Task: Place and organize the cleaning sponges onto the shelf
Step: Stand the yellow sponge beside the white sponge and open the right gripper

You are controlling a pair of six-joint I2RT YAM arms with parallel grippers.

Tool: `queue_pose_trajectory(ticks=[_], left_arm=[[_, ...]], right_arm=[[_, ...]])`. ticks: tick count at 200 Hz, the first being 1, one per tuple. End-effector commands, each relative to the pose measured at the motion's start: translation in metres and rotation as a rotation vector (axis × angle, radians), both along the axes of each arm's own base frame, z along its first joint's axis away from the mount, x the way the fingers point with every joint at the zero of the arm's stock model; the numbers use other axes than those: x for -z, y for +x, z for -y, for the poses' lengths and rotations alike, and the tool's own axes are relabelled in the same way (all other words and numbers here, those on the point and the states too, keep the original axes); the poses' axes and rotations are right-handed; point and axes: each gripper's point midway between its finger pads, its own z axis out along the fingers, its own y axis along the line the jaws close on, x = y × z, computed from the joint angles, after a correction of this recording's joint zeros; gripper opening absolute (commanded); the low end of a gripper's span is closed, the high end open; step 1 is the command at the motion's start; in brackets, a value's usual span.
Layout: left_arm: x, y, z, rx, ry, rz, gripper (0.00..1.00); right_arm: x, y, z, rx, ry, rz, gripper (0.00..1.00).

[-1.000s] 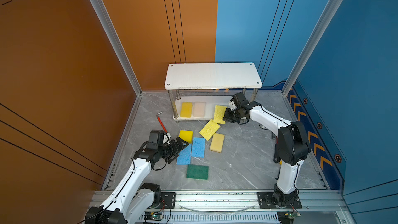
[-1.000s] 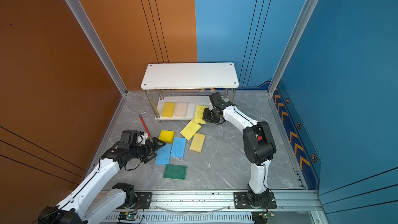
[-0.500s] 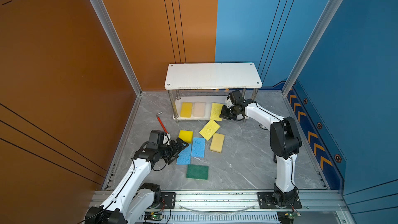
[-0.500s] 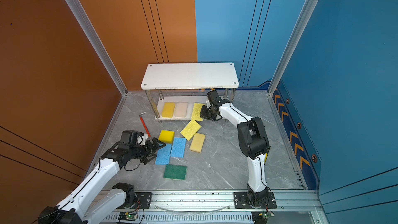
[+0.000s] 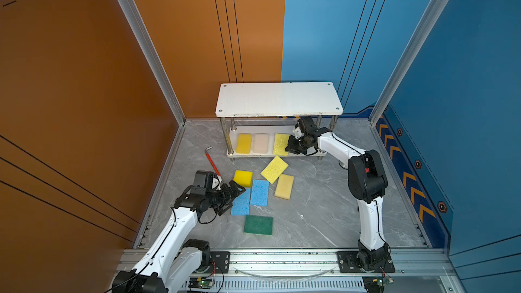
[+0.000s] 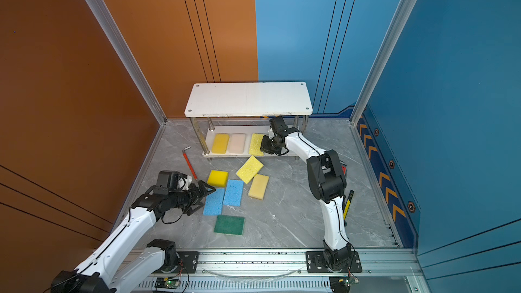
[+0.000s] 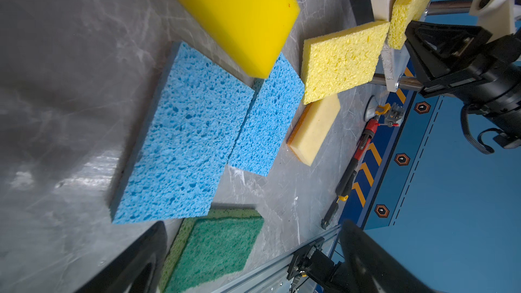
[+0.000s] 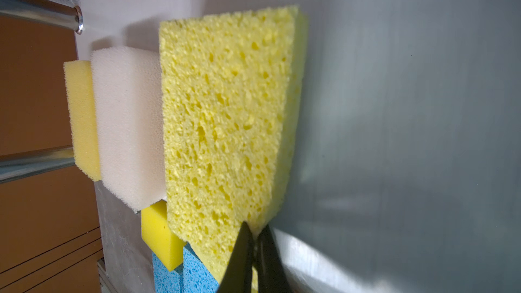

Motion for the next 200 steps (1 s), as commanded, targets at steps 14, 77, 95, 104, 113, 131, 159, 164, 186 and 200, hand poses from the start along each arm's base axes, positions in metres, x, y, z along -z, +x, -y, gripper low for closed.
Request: queue_pose_trajectory(ticks=[14, 77, 95, 104, 113, 131, 159, 164, 186, 200], left_arm=[[-0.003, -0.003, 0.000, 0.022, -0.018, -0.017, 0.96], [-0.002, -0.003, -0.002, 0.025, -0.016, -0.015, 0.96], [-0.002, -0.003, -0.002, 0.024, -0.014, -0.016, 0.96], [-0.001, -0.003, -0.002, 0.026, -0.013, -0.014, 0.96], [-0.001, -0.004, -0.002, 0.025, -0.013, -0.016, 0.96], [-0.001, -0.003, -0.003, 0.024, -0.010, -0.018, 0.96], [-0.001, -0.002, -0.003, 0.023, -0.008, -0.018, 0.96], [-0.001, -0.002, -0.003, 0.022, -0.008, -0.020, 0.96], [-0.001, -0.002, -0.003, 0.020, -0.007, -0.020, 0.96], [-0.001, -0.001, -0.003, 0.020, -0.006, -0.020, 0.96]], right_arm=[[0.004, 0.003, -0.007, -0.019, 0.006, -0.012, 0.08], [0.001, 0.004, -0.016, -0.031, 0.010, -0.009, 0.10], [0.002, 0.004, -0.015, -0.031, 0.009, -0.010, 0.16], [0.003, 0.004, -0.015, -0.030, 0.007, -0.011, 0.17], [0.003, 0.003, -0.015, -0.030, 0.006, -0.013, 0.18], [0.003, 0.003, -0.015, -0.029, 0.006, -0.013, 0.21], [0.003, 0.003, -0.014, -0.029, 0.003, -0.014, 0.22], [0.004, 0.002, -0.013, -0.029, 0.003, -0.014, 0.22], [0.003, 0.002, -0.012, -0.028, 0.002, -0.014, 0.26], [0.002, 0.001, -0.012, -0.029, 0.002, -0.014, 0.28]])
